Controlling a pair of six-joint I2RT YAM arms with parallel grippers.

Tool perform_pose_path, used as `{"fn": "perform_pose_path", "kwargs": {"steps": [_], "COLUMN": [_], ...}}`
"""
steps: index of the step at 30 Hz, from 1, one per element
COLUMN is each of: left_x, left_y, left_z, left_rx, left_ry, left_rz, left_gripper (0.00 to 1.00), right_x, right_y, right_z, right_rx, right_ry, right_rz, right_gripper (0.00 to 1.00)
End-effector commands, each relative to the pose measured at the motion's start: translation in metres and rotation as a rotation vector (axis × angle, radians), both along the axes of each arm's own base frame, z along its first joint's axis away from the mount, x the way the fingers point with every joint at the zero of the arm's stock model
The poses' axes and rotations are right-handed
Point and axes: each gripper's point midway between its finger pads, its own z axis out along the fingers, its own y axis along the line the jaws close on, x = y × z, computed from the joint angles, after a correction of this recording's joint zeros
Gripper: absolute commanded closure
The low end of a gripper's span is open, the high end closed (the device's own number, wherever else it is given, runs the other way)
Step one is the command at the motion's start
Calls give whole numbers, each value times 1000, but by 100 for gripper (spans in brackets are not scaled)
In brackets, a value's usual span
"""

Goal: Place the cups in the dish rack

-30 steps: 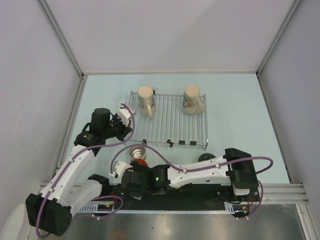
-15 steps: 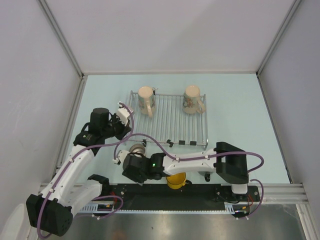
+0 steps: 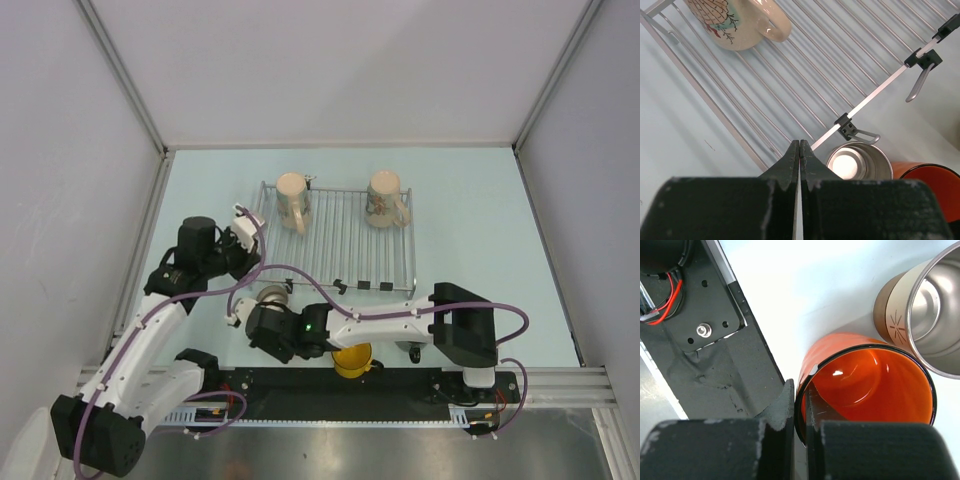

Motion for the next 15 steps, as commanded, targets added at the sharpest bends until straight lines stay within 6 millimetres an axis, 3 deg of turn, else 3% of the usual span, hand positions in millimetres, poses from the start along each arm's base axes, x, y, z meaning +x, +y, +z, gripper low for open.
{"fn": "perform_pose_path", "kwargs": {"steps": [1, 7, 8, 10, 11, 12, 13, 14, 15], "left_x": [-4, -17, -19, -24, -25, -27, -29, -31, -32], "left_y": [0, 0, 0, -1, -2, -3, -6, -8, -11], "left_z": [26, 63, 68, 88, 95, 107, 114, 126, 131], "left_rx": [-32, -61, -74, -101, -120, -135, -152, -179, -194], "left_ry": [-47, -115, -120, -161, -161, -179, -179, -188, -184], "left_rz": [-8, -19, -14, -20, -10, -14, -28, -31, -41], "left_gripper": [98, 96, 95, 92, 91, 87, 74, 66, 60], "right_x": [-4, -8, -7, -4, -3, -1, 4, 10, 4], "right_y": [0, -5, -8, -15, -21, -26, -33, -34, -48], "right_z": [23, 91, 118, 138, 171, 181, 189, 209, 243], "right_rx": [47, 213, 282, 338, 432, 469, 511, 597, 708], "right_ry": [25, 12, 1, -6, -14, -12, 8, 14, 39], "right_rz": [-10, -16, -13, -26, -26, -33, -43, -50, -8], "right_gripper": [100, 100, 100, 100, 100, 100, 100, 100, 100]}}
